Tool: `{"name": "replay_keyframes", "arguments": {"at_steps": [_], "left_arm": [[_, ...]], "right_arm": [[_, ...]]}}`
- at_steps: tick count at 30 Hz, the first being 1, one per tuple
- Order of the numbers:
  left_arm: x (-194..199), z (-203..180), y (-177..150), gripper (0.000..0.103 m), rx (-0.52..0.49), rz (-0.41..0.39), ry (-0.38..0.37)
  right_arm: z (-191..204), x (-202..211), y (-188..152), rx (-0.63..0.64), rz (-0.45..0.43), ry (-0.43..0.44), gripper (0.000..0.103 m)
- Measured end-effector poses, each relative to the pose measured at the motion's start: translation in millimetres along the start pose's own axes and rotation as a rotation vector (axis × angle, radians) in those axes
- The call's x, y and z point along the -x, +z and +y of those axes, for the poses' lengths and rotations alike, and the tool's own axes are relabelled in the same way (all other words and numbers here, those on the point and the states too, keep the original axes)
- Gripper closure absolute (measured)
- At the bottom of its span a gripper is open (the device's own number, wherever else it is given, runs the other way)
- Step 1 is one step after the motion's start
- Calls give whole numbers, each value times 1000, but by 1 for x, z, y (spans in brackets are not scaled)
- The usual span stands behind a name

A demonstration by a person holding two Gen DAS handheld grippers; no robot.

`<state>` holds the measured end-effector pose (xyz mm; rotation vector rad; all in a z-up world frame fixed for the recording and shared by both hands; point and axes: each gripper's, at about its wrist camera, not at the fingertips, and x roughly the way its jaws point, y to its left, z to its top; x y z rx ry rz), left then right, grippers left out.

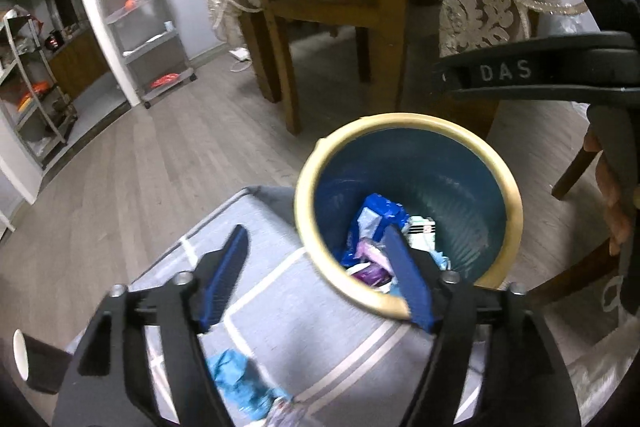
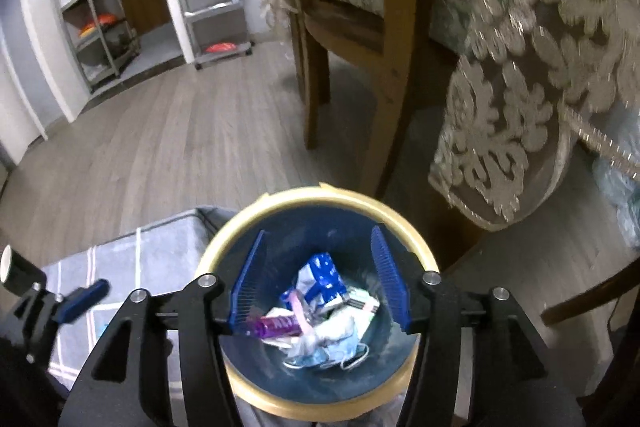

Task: Collect trash
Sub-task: 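Carry tissue and blue mask over the bin and open both tools, then return to the blanket and grasp the blue glove with right tool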

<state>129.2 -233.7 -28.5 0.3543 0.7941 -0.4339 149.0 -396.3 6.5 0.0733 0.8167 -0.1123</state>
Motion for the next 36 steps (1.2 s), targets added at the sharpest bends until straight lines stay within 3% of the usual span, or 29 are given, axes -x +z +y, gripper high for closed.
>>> {"name": "replay_keyframes", "arguments": {"at_steps": [1,5,10,16,24,31,36], "left_arm": [[6,5,-2,18,9,-8,19],[30,28,-12,6,50,-43,79],[54,61,-25,6,108,-37,122],[87,100,-54,6,132,-28,179],[117,145,-104,6,264,-31,215],[100,176,-144,6,329,45,245],[76,187,-164,6,354,108,233]], "right_arm": [[4,5,0,12,-24,-1,8],[15,26,1,39,-98,-7,5],[25,50,0,7,-156,4,5],[48,64,-12,1,-155,54,5],[91,68,-43,65,-108,85,5],[116,34,-79,-28,52,157,5],[144,13,-87,32,96,169,5]]}}
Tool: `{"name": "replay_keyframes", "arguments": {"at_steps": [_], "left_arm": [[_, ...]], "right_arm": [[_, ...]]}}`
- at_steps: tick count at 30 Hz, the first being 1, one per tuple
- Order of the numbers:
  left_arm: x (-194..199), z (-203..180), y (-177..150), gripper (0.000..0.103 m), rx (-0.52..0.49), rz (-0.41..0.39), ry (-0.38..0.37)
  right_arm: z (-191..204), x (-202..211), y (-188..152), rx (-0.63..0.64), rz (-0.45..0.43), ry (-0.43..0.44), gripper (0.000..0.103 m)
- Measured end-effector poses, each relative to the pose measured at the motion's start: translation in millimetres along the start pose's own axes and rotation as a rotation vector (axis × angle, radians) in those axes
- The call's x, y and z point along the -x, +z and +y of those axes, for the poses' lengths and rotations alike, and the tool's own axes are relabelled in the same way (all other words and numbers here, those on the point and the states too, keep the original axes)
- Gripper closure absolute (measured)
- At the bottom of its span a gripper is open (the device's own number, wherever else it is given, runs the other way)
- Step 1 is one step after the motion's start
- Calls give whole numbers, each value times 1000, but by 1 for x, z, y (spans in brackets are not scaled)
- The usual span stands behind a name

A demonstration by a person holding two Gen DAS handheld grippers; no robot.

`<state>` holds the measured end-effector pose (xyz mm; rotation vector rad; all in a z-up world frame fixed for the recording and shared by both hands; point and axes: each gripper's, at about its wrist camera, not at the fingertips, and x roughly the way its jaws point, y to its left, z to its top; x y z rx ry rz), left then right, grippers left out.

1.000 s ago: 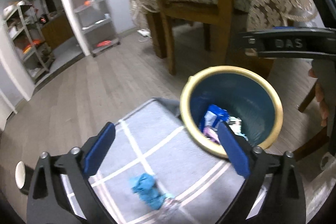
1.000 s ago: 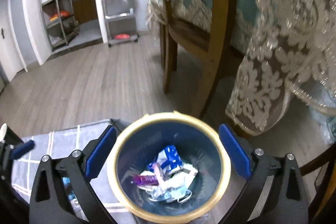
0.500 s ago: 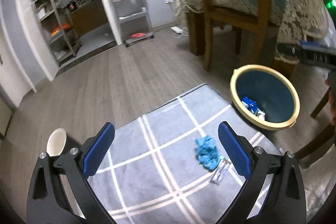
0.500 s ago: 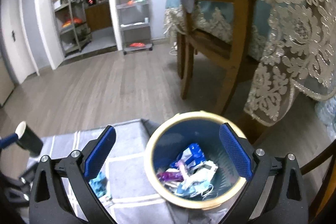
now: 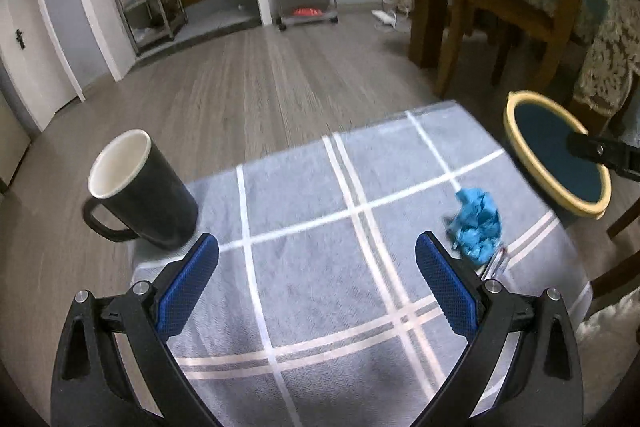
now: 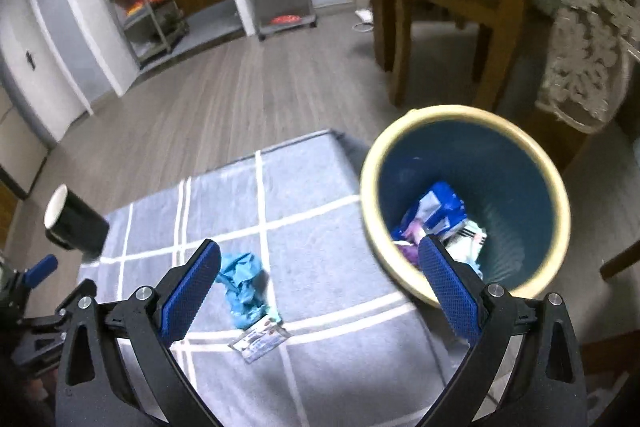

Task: Collect trash
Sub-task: 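Return to the blanket and grasp the blue glove with right tool, then grasp the white medicine packet with left tool while right tool holds the glove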

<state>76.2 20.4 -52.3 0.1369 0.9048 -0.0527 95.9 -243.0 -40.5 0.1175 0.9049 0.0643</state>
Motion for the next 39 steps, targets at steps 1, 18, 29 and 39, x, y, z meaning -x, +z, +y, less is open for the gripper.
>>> {"name": "replay_keyframes", "arguments": {"at_steps": [1,18,29,39], "left_arm": [[-5,-2,-3,6,-17,12,8],[-31,-40,-14,6,-152,79,-59],[-51,-109,-25,8,-227,135,-255],[-77,-142,-40,28,-270,203,-257]], "right_arm": [[8,-7,1,24,6,24,5],[43,-72,-23,121,252,135,89],[-8,-43,3,-69,104,47,90],[-28,-47,3,-115,126,31,90]]}}
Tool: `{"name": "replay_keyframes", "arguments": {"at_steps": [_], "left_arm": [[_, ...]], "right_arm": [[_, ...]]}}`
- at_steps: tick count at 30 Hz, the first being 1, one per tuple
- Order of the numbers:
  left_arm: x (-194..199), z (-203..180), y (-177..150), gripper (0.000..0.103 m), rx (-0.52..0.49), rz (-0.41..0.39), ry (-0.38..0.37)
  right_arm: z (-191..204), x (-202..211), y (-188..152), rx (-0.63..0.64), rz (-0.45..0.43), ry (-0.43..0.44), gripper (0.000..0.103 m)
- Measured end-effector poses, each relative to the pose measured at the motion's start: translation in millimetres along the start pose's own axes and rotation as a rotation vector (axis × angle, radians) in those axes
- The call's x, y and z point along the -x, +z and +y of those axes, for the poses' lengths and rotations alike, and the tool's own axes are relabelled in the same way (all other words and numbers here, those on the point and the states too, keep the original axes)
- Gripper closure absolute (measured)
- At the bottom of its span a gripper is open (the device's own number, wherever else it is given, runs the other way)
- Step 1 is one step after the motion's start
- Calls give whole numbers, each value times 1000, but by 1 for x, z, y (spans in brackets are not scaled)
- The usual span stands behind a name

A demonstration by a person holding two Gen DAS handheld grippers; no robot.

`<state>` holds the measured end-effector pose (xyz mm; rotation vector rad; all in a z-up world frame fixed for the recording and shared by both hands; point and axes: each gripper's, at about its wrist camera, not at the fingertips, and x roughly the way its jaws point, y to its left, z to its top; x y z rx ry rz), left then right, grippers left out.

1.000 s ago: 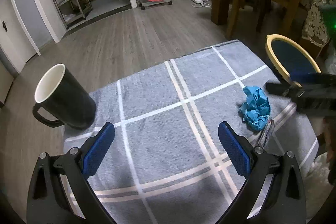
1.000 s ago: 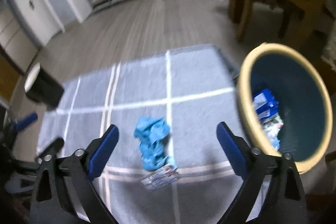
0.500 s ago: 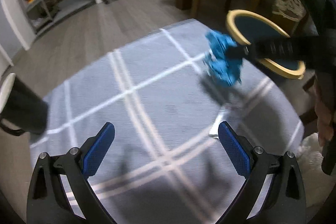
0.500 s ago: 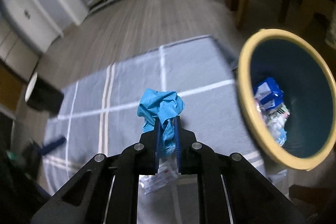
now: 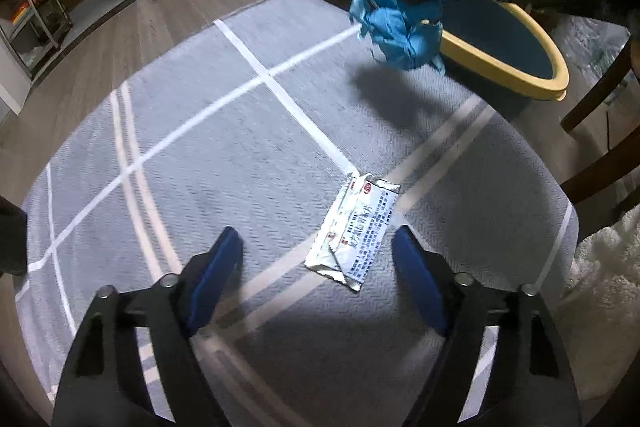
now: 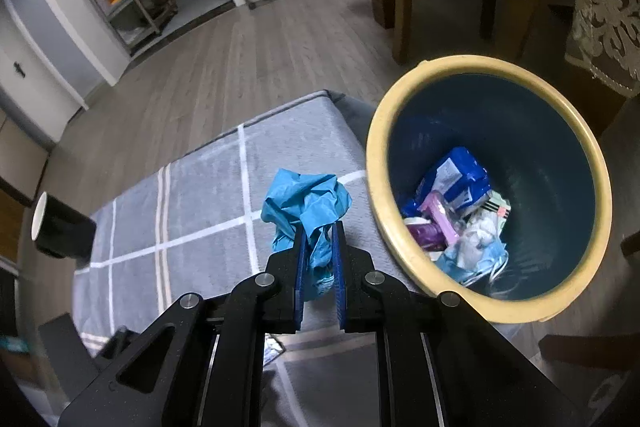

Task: Collect trash
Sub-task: 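Grasp the white medicine packet with left tool while right tool holds the glove, then carry packet and glove over the bin and open both tools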

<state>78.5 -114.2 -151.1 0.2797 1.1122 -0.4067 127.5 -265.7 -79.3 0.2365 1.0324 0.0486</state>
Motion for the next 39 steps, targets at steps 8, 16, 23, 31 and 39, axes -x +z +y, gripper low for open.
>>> {"name": "replay_keyframes", "arguments": {"at_steps": [8,16,23,31,39], "left_arm": [[4,-5,4,73,-16,-22,-40],[24,-6,10,73,-33,-34,-7],[78,-17,46,73,-47,-165,-20],[109,-42,83,73,-81,-245,-24],[107,-77,112,73,-119,-254,-58]], "right_arm": [[-1,1,1,0,1,0,90],[-8,24,11,-39,-34,17,90],[-43,83,44,-54,-148,15,90],[-106,121,55,-61,-231,-83,90],[-166,85,50,-292,-114,-30,90]]}}
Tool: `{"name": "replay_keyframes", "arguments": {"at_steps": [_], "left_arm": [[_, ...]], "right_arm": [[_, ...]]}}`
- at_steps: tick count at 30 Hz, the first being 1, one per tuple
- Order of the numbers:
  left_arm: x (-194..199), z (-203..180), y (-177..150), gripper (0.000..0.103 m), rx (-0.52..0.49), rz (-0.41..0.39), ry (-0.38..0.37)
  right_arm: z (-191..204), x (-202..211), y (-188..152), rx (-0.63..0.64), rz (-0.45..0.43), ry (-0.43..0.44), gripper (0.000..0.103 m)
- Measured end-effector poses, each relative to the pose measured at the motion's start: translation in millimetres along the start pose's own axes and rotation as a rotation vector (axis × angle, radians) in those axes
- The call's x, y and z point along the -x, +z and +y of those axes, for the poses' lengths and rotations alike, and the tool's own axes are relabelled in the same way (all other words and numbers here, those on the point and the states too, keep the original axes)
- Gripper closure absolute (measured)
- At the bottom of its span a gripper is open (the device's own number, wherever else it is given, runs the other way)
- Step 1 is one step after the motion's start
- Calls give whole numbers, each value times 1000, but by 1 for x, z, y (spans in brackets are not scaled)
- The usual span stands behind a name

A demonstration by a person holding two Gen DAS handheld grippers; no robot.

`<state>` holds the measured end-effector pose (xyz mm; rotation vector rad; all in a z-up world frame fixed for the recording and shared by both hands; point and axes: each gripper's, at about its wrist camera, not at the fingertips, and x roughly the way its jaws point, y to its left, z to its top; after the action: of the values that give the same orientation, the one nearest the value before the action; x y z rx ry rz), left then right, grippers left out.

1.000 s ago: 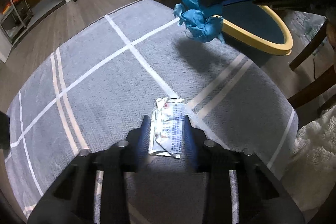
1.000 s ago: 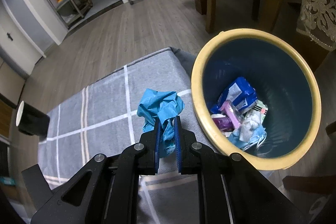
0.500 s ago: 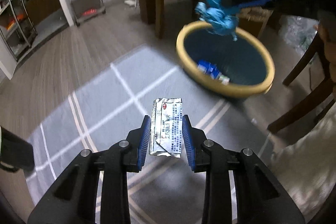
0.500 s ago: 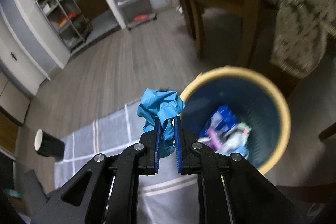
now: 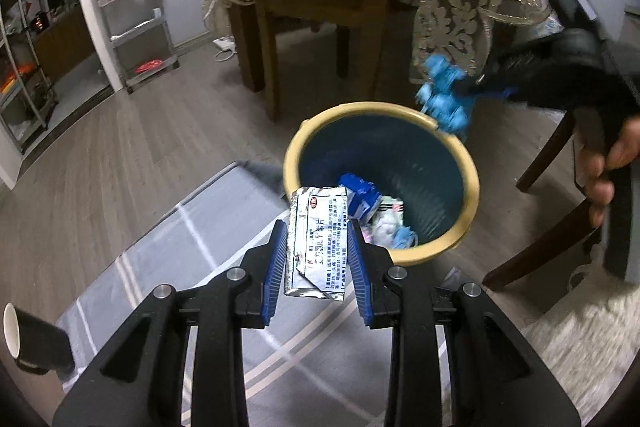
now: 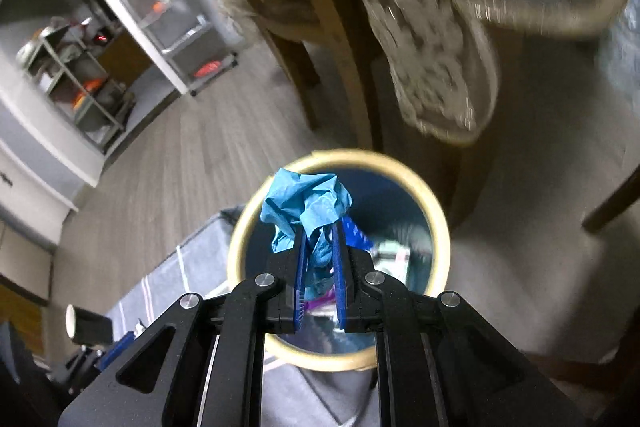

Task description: Collect trash

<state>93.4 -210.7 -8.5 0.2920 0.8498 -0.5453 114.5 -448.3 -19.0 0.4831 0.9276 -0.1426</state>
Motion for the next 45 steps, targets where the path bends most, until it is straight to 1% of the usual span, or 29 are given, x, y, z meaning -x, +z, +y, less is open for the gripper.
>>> {"name": "replay_keyframes", "arguments": {"at_steps": [2,6,12,20,24,25,27,28,29,32,36,38,40,41,42,45], "left_arm": [[-10,-9,7,73,-22,9,-5],[-34,-21,13,73,-49,42,-22],[-71,-30,24,73,-68,88,-27],[-109,-38,37,73,-119,100,2],[-117,-34,38,71,-85,101,-9],[-118,-33,37,70,-77,105,-11],[-120,-30,34,61,-75,109,3],[-119,-29,33,54,-71,104,9],[-117,-26,33,50,-65,98,14],[-109,-18,30,50,-33,70,17],[-100,-11,22,50,-21,65,33],[-96,-8,19,50,-19,63,40],[-89,-4,17,50,-8,61,46],[-86,-2,16,50,0,59,47],[-81,1,15,50,9,56,48],[-65,5,11,49,13,46,60]], "right_arm": [[2,-8,0,9,24,-11,90],[3,-12,0,55,36,-38,90],[-7,-31,6,51,83,-83,90],[-11,-44,13,43,102,-78,90],[-13,-47,14,33,113,-77,90],[-13,-47,14,36,115,-78,90],[-13,-47,15,37,116,-79,90],[-13,-47,15,37,118,-78,90],[-13,-48,15,38,119,-78,90],[-9,-49,15,57,122,-82,89],[-1,-50,14,106,123,-101,89],[1,-49,14,116,119,-101,87],[2,-48,15,121,115,-100,73],[3,-46,15,122,108,-98,63],[4,-44,15,128,100,-103,59],[9,-37,12,155,90,-113,59]]}}
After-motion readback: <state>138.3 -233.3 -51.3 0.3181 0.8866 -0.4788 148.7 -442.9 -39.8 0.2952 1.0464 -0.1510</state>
